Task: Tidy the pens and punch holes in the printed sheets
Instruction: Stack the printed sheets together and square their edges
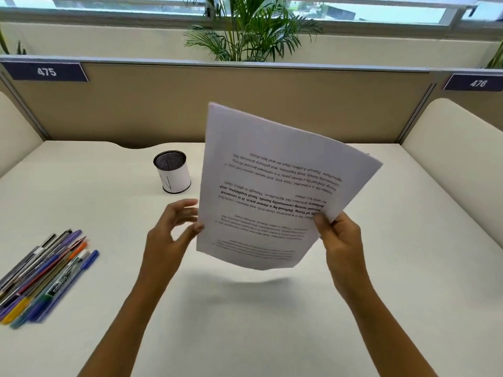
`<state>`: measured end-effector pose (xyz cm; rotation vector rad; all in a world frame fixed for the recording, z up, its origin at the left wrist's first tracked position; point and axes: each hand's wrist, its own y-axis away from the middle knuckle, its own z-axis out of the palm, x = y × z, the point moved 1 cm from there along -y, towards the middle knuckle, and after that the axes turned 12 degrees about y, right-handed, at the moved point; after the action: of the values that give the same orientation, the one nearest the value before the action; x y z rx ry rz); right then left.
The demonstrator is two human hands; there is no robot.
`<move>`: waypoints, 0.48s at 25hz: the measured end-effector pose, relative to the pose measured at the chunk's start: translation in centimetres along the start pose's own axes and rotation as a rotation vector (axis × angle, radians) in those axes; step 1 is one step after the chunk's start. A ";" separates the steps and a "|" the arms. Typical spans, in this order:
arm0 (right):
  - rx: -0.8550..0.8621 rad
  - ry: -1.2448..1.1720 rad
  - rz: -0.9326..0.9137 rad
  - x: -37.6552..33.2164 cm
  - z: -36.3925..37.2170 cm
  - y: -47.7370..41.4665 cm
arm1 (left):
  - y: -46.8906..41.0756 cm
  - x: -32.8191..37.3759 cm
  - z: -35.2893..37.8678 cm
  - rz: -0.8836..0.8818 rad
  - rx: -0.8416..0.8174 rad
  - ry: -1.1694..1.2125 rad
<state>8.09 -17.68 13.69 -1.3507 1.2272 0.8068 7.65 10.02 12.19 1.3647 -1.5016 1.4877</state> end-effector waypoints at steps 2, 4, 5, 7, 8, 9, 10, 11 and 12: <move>-0.012 0.024 -0.040 -0.3 -0.1 -0.4 | -0.1 1.6 1.3 0.077 -0.030 -0.010; 0.005 0.018 -0.076 -0.7 0.0 -0.5 | 0.3 2.4 2.6 0.115 0.039 0.113; 0.019 0.007 -0.091 -0.8 0.1 -0.4 | 0.6 2.6 3.1 0.127 0.085 0.182; 0.045 -0.018 -0.099 -0.6 0.2 -0.2 | 1.1 2.7 3.9 0.148 0.153 0.273; 0.059 -0.022 -0.080 -0.2 0.2 0.0 | 1.3 2.5 4.3 0.145 0.171 0.292; 0.073 -0.019 -0.046 0.2 0.4 0.3 | 1.7 2.2 4.6 0.125 0.182 0.298; 0.084 -0.015 -0.004 0.9 0.6 0.7 | 2.0 1.7 4.9 0.087 0.189 0.292; 0.091 -0.014 0.041 1.5 0.8 1.1 | 2.5 1.2 5.2 0.039 0.191 0.271; 0.095 -0.016 0.082 2.2 1.1 1.5 | 2.9 0.7 5.5 -0.004 0.187 0.245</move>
<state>7.38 -16.95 11.07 -1.2221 1.2996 0.8047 5.96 4.14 10.96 1.2344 -1.2317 1.7580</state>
